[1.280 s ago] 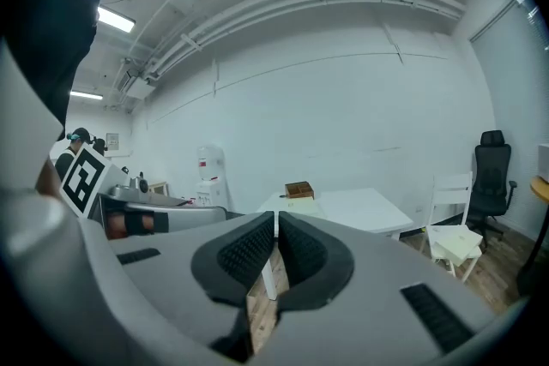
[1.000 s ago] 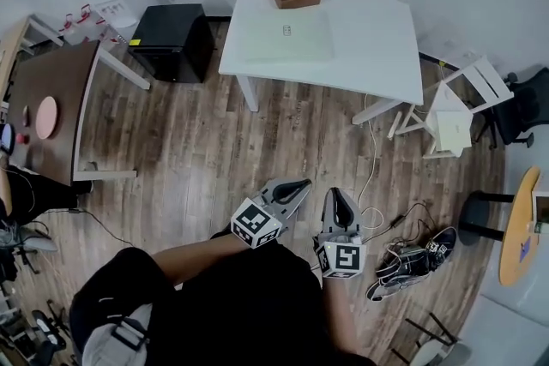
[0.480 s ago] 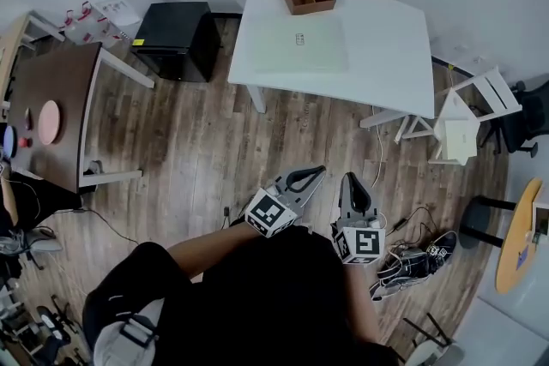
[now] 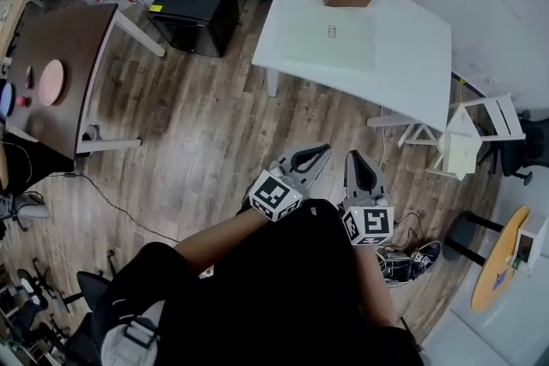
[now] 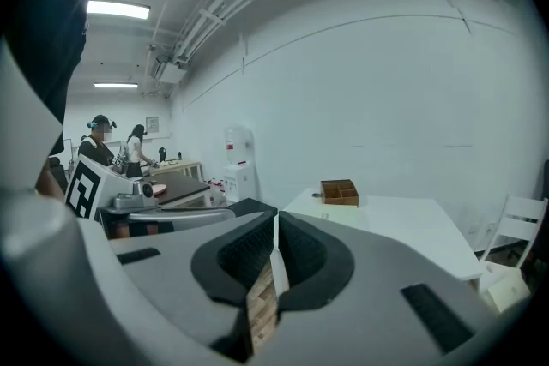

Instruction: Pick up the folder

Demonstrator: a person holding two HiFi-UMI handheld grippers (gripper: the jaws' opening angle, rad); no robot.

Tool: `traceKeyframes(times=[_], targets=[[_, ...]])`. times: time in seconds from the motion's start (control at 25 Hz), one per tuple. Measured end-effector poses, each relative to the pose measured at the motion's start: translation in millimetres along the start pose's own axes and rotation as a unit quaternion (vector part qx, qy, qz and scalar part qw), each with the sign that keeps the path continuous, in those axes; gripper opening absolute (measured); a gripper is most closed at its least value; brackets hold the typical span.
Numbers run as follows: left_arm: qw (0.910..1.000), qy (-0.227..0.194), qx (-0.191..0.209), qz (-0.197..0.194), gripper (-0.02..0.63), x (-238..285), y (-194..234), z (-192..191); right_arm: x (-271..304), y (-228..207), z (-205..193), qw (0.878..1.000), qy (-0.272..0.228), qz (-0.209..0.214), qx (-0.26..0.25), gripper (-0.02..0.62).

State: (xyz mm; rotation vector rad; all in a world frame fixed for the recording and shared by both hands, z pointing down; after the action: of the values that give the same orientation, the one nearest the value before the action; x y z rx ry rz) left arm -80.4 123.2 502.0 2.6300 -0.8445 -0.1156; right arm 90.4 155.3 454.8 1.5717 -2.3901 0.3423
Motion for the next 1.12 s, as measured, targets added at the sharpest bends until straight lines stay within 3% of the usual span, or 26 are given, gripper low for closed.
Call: traceKeyframes(times=[0.44, 0.76, 1.12], targets=[[0.9964, -0.027, -0.016, 0.079, 0.017, -52, 13, -2, 11, 26, -21, 0.998, 0.025, 0.050, -0.018, 0.038], [0.9953, -0.005, -0.014, 0.096, 0.017, -25, 14, -11, 32, -12, -23, 0.998, 0.017, 0.053, -0.006, 0.038], [0.9902, 0.028, 0.001, 0.136, 0.017, 41, 70, 14, 106, -76, -9, 0.996, 0.005, 0.086, 0.020, 0.038]])
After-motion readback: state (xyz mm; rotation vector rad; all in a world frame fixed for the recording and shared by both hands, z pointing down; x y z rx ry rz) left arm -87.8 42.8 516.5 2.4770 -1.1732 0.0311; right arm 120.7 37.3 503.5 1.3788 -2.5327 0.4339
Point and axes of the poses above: the fingertips, and each gripper's own axes: x forward along the fingers, y to its left, z out of its top, the point moved 10 cm from there along -x, backward along the fingers, and after that the axes turned 1 degree about y, right-handed, at the moved point
